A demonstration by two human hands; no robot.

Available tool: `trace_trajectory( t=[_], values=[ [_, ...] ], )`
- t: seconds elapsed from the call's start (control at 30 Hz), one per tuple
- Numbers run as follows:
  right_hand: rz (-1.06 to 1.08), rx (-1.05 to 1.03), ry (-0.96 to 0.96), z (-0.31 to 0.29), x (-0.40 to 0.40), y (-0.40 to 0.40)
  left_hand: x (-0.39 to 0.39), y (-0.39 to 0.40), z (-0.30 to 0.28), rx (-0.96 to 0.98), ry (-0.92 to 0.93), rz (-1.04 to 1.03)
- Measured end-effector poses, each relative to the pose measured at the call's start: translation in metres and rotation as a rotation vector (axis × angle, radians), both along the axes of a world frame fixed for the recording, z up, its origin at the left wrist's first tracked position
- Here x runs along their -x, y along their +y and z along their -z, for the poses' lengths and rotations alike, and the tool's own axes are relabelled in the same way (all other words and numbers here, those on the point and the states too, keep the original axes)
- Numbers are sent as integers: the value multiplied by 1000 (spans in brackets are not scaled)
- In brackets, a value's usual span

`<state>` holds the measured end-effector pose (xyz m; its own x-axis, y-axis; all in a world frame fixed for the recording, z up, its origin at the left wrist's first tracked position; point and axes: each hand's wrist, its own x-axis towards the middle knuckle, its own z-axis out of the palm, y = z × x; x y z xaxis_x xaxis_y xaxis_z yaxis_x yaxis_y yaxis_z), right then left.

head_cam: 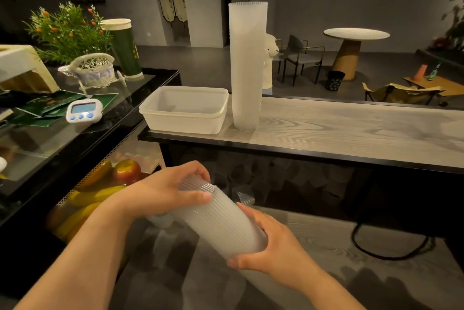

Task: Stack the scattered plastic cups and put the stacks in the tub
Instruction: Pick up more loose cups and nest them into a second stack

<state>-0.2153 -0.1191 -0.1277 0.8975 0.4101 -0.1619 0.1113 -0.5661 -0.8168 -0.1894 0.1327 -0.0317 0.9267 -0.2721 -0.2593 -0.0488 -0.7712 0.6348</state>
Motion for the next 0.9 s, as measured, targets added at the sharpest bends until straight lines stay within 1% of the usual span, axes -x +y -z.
trace_trajectory(
  t=[0.1,0.23,0.3,0.43,0.57,0.6,0.63,0.67,0.7,0.73,0.77,0.8,0.83,0.9],
  values=[
    [10,-3,1,-2,3,4,4,-13,3,95,-7,-79],
    [32,-10,-41,1,5,7,4,-22,5,28,-101,-130],
    [58,-41,-45,3,6,9,7,-26,7,64,-77,-125],
    [103,-144,-27,11,7,11,13,-42,21,200,-43,-70],
    [121,-150,24,26,8,9,9,-45,42,295,61,-27],
    [137,-150,45,31,8,8,4,-43,48,335,90,-53],
    [157,-142,60,34,7,7,-4,-42,55,390,111,-121],
    [180,-126,69,37,5,6,-16,-38,62,453,104,-240],
    [203,-108,79,40,3,4,-28,-30,70,456,51,-379],
    [223,-90,95,42,1,1,-40,-21,76,359,-26,-496],
    [240,-70,114,44,-1,-4,-53,-7,85,174,-98,-578],
    [259,-55,130,46,-2,-9,-65,9,95,-19,-126,-625],
    [279,-37,141,48,-3,-14,-75,26,106,-163,-107,-637],
    [324,-17,156,50,-4,-22,-91,50,128,-330,-74,-589]
  ],
)
